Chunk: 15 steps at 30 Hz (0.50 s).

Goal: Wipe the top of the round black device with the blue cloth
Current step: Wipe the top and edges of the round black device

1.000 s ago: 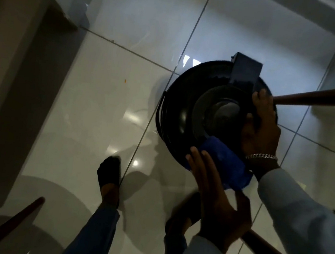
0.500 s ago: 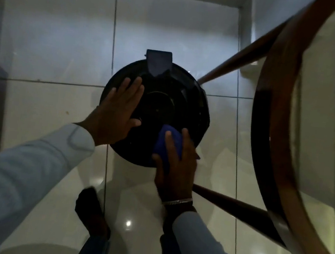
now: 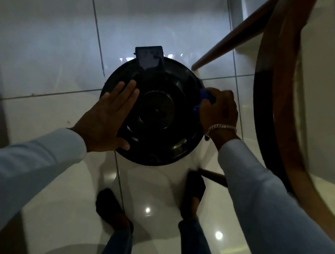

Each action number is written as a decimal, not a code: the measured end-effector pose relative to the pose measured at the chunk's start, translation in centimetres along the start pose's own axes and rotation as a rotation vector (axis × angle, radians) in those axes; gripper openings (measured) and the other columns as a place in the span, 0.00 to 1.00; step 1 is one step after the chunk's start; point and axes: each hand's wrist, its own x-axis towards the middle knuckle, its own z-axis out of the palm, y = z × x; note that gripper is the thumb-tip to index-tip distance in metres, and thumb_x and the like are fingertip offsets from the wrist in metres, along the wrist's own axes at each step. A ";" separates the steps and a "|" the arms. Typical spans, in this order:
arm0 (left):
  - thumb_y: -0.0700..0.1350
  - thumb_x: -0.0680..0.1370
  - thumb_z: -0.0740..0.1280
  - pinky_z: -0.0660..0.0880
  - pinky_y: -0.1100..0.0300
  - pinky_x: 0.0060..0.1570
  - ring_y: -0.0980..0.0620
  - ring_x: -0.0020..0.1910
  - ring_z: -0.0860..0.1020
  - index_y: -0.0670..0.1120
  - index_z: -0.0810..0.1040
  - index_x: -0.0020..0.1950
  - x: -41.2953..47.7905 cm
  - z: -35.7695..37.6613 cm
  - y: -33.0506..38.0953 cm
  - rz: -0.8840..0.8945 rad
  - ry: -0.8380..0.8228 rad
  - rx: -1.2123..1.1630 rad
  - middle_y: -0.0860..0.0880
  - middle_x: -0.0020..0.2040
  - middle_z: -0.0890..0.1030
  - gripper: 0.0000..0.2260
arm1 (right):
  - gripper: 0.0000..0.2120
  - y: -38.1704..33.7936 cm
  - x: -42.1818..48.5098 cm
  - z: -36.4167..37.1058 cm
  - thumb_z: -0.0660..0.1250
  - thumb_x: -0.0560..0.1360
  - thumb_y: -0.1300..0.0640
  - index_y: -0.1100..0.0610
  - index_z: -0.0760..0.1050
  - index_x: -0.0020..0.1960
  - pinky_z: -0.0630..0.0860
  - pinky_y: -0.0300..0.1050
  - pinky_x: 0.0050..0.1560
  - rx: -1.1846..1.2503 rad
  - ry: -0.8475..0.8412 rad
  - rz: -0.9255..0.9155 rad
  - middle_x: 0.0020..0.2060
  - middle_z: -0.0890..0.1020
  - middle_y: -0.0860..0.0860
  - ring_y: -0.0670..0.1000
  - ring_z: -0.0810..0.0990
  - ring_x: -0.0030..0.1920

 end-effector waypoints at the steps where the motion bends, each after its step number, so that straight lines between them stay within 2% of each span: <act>1: 0.60 0.59 0.78 0.46 0.45 0.73 0.49 0.77 0.36 0.51 0.35 0.76 -0.2 -0.2 -0.3 0.019 -0.019 0.000 0.53 0.78 0.34 0.62 | 0.15 0.5 -2.0 0.3 0.62 0.72 0.57 0.53 0.75 0.59 0.70 0.47 0.49 0.018 0.021 0.070 0.55 0.73 0.60 0.61 0.76 0.51; 4: 0.62 0.60 0.77 0.50 0.40 0.72 0.46 0.78 0.38 0.49 0.36 0.76 -0.6 -0.3 -0.5 0.059 -0.068 0.041 0.51 0.78 0.36 0.61 | 0.16 1.2 -8.9 2.1 0.63 0.74 0.61 0.56 0.74 0.61 0.71 0.50 0.49 0.023 0.099 0.218 0.54 0.73 0.62 0.64 0.76 0.50; 8: 0.63 0.61 0.76 0.53 0.36 0.73 0.42 0.78 0.41 0.44 0.42 0.77 -0.3 -0.9 0.2 0.060 -0.029 0.026 0.44 0.80 0.42 0.59 | 0.20 0.4 -13.6 4.2 0.63 0.75 0.61 0.56 0.69 0.66 0.73 0.54 0.55 0.129 0.126 0.382 0.60 0.71 0.62 0.63 0.74 0.56; 10: 0.61 0.60 0.77 0.53 0.33 0.73 0.40 0.78 0.41 0.43 0.43 0.77 0.3 -1.2 0.9 0.048 -0.007 0.002 0.43 0.79 0.43 0.59 | 0.21 -0.5 -14.6 5.3 0.62 0.76 0.59 0.56 0.67 0.68 0.73 0.57 0.60 0.163 0.129 0.450 0.63 0.69 0.61 0.63 0.73 0.59; 13: 0.57 0.61 0.79 0.54 0.33 0.73 0.35 0.77 0.43 0.41 0.43 0.77 1.1 -2.0 1.3 0.080 -0.072 0.072 0.40 0.79 0.44 0.59 | 0.22 -1.8 -16.5 6.5 0.62 0.76 0.59 0.55 0.64 0.70 0.72 0.58 0.62 0.230 0.171 0.533 0.65 0.67 0.61 0.62 0.72 0.61; 15: 0.52 0.63 0.79 0.60 0.35 0.70 0.32 0.76 0.48 0.40 0.46 0.77 1.5 -3.2 0.7 0.151 -0.098 0.164 0.37 0.78 0.47 0.56 | 0.23 -2.0 -16.9 6.9 0.62 0.76 0.59 0.55 0.64 0.70 0.72 0.59 0.62 0.213 0.183 0.548 0.65 0.67 0.61 0.63 0.72 0.61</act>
